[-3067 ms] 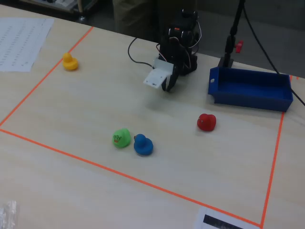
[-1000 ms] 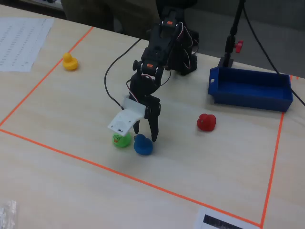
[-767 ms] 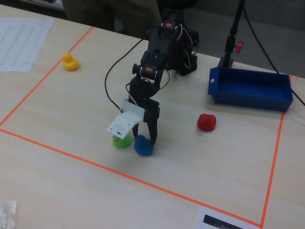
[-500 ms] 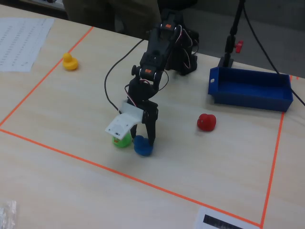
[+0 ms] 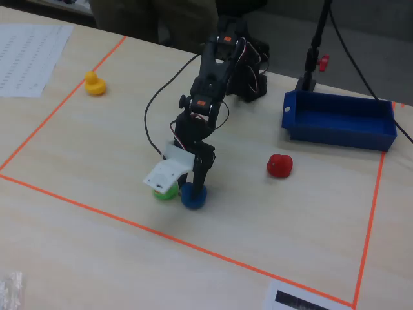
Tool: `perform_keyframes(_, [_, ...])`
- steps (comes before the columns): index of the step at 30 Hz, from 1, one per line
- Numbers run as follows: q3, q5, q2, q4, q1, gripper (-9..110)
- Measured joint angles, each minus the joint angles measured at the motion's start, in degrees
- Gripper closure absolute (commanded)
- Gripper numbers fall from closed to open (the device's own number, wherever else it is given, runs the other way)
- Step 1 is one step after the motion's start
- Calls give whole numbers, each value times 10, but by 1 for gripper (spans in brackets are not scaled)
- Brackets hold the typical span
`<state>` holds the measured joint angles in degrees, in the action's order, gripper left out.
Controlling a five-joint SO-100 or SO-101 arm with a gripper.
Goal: Grasp blue duck and put it into box.
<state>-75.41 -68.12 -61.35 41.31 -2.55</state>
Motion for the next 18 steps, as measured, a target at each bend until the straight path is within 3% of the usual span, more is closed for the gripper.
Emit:
perform_keyframes(4, [-1,47,-41,36,-6,101])
perform_keyframes(9, [6,125,-178,185,43,101])
perform_keyframes(18, [114,301,-304,513,316,101])
